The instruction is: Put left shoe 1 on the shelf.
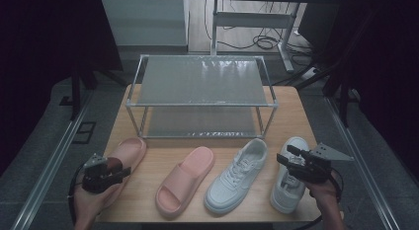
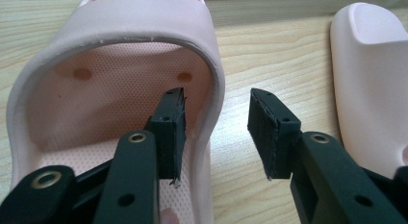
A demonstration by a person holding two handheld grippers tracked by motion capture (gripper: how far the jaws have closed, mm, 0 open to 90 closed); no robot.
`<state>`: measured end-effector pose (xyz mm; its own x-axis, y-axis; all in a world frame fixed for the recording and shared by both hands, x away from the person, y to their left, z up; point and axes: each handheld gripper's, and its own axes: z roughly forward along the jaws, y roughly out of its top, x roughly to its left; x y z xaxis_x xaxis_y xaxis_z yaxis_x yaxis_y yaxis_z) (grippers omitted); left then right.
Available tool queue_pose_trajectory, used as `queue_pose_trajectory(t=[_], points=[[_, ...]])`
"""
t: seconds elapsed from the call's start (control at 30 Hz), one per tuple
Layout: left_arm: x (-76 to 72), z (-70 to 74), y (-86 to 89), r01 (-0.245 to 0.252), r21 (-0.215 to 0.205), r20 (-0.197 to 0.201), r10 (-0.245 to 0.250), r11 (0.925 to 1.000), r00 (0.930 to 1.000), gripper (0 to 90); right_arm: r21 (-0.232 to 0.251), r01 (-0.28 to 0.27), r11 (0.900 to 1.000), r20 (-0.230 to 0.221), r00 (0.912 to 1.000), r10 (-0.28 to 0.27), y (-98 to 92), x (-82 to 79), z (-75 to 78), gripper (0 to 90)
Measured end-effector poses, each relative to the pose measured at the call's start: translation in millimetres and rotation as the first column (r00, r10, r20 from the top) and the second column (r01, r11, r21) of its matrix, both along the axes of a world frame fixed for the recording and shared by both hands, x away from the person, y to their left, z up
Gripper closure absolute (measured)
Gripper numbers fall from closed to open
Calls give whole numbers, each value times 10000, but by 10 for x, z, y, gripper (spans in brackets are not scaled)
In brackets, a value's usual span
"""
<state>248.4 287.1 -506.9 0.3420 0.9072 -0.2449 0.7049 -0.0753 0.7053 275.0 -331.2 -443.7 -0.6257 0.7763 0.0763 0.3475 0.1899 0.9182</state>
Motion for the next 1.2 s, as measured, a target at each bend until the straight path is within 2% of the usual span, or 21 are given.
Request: queue_pose_trajectory(t=[0.17, 0.37, 0.5, 0.67, 0.77, 0.83, 0.87, 1.03, 1.07, 1.2], points=[[65, -23, -30, -51, 173, 18, 51, 9998, 10000, 609, -29, -40, 10000, -3, 10000, 40, 14, -3, -1, 426], [95, -64, -45, -115, 368, 52, 114, 9993, 9999, 735, 16, 17, 10000, -5, 10000, -17, -7, -1, 0, 426], [80, -60, -50, -180, 543, 265, 166, 9984, 9995, 808, 0, -18, 10000, 9, 10000, 18, -1, -3, 4, 426], [59, -22, -69, -287, 905, 470, 245, 9955, 9986, 834, 15, -33, 10000, 14, 10000, 33, 2, -3, 3, 426], [21, 24, -74, -428, 989, 703, 359, 9942, 9969, 850, 15, -10, 10000, 9, 10000, 10, -3, -2, 2, 426], [-5, 64, -72, -426, 842, 807, 358, 9955, 9961, 851, 48, -27, 10000, 9, 10000, 27, -6, -1, 0, 426], [-23, 93, -80, -364, 751, 878, 297, 9965, 9957, 850, 52, -33, 10000, 10, 10000, 33, -5, -1, 0, 426], [-71, 187, -155, -158, 823, 1117, 65, 9965, 9937, 852, 75, -70, 9999, 51, 10000, 70, 0, -7, 8, 426], [-89, 246, -210, 16, 820, 1258, -119, 9966, 9920, 852, 93, -63, 9999, 59, 10000, 63, -2, -9, 11, 426], [-98, 329, -307, 330, 776, 1395, -436, 9964, 9893, 851, 132, -52, 9999, 60, 10000, 51, -10, -9, 13, 426]])
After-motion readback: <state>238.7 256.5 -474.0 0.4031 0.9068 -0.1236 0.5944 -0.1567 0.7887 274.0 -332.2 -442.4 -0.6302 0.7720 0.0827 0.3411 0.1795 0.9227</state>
